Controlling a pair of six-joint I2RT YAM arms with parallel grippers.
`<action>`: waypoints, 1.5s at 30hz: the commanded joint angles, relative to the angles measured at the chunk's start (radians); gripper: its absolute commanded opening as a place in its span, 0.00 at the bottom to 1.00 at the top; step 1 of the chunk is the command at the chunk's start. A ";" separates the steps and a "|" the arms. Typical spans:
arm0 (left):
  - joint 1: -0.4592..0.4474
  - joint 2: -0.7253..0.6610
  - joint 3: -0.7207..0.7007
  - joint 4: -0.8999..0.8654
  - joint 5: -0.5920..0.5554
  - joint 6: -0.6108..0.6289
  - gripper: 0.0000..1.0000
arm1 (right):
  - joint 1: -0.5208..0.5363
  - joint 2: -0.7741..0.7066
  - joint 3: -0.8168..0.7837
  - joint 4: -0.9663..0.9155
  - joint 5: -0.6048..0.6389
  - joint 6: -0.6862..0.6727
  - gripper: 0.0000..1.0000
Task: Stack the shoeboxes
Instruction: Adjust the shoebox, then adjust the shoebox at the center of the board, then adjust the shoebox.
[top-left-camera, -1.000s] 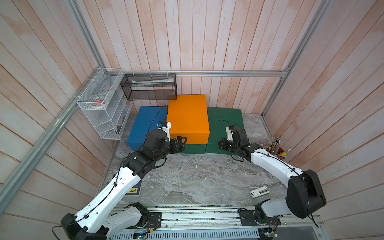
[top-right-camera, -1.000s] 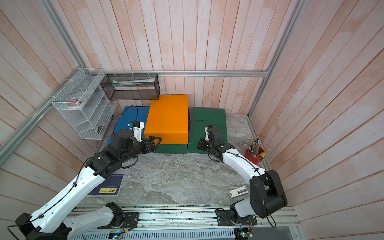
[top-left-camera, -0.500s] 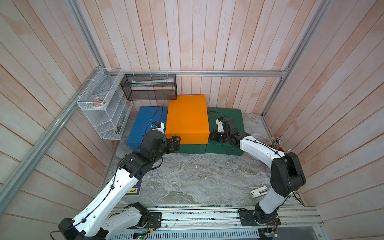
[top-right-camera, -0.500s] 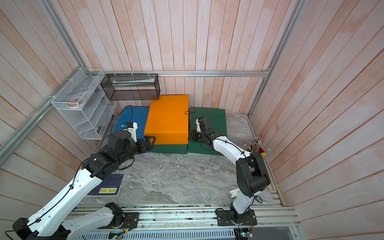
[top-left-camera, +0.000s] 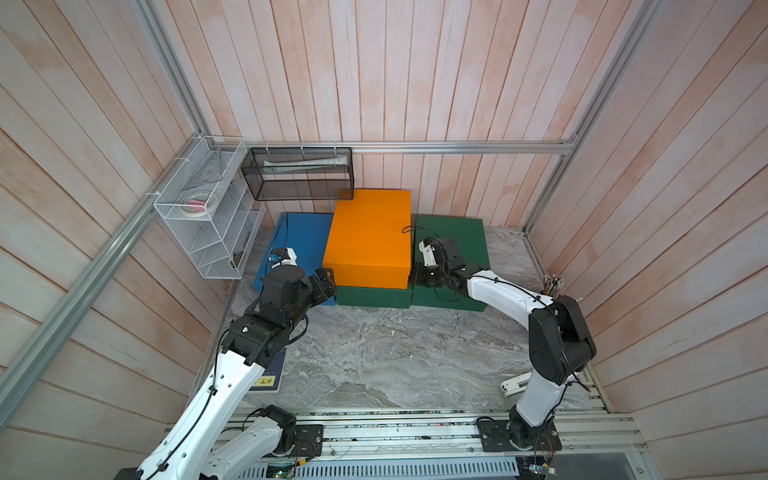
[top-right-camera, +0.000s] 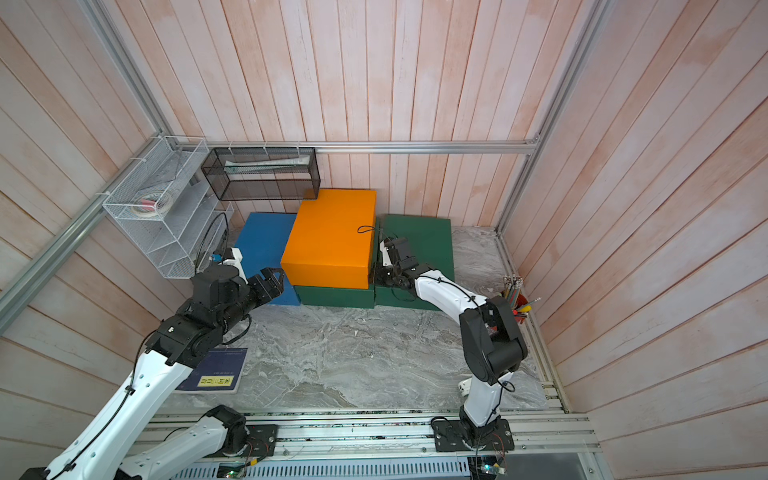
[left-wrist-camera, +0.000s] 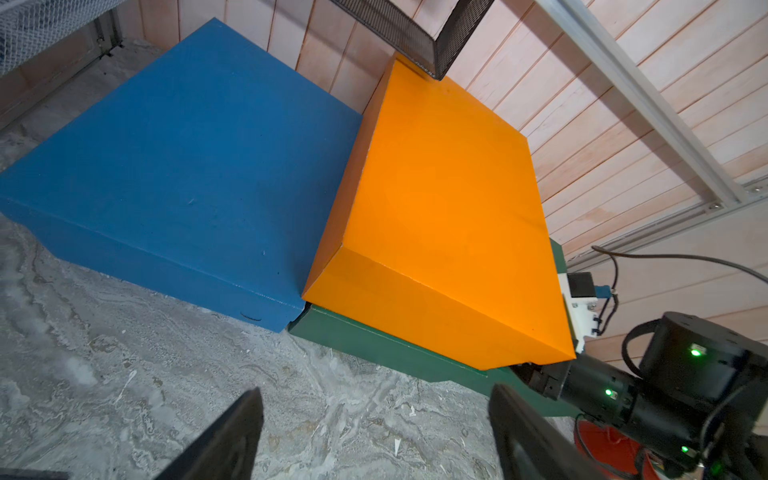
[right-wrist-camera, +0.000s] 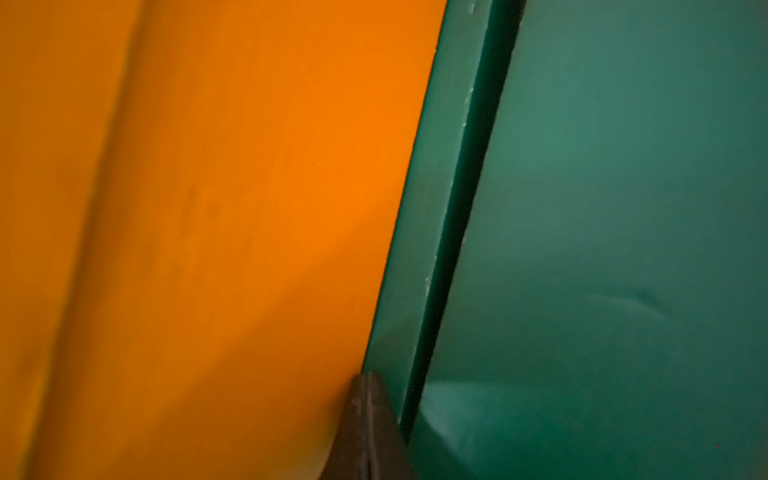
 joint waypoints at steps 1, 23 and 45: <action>0.032 0.008 -0.033 -0.011 0.019 -0.024 0.88 | 0.001 0.021 0.000 -0.022 0.016 0.005 0.01; 0.226 0.119 -0.047 0.149 0.148 0.077 0.88 | -0.082 -0.067 -0.099 -0.066 0.040 -0.002 0.00; 0.406 0.499 0.018 0.575 0.528 -0.013 0.87 | -0.060 -0.029 0.076 -0.089 0.031 0.010 0.00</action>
